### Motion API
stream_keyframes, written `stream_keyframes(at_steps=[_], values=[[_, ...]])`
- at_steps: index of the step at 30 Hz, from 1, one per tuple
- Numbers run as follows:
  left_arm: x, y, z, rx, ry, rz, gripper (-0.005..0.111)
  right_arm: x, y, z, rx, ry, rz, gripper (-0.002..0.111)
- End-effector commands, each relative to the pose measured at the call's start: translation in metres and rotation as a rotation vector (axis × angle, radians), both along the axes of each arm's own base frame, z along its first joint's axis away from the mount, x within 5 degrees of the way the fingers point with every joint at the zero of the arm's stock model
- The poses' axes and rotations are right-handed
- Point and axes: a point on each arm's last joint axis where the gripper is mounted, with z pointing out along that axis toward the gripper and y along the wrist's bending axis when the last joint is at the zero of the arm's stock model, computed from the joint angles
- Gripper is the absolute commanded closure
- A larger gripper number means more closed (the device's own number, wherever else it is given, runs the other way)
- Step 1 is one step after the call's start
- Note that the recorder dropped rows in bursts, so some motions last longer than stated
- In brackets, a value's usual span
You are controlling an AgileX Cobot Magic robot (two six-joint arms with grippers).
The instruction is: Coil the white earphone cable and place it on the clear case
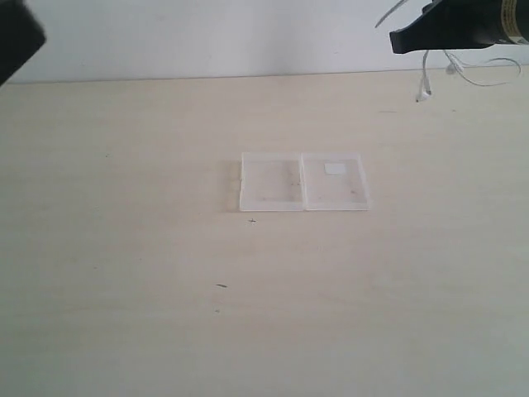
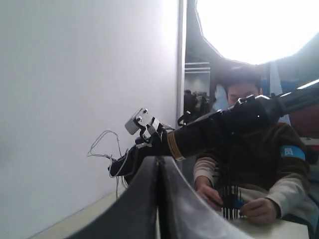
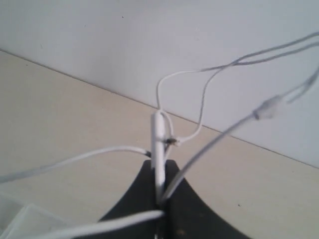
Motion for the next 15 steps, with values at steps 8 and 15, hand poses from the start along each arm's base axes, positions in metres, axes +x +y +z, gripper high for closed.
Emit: stream_keyframes(at_steps=[8, 15], values=[[-0.05, 0.02, -0.066, -0.015, 0.1, 0.152, 0.107, -0.004, 0.013, 0.004, 0.138, 0.022, 0.107, 0.108], [-0.06, 0.018, -0.078, 0.089, 0.187, 0.136, 0.107, -0.008, 0.02, 0.001, 0.181, 0.046, 0.178, 0.108]])
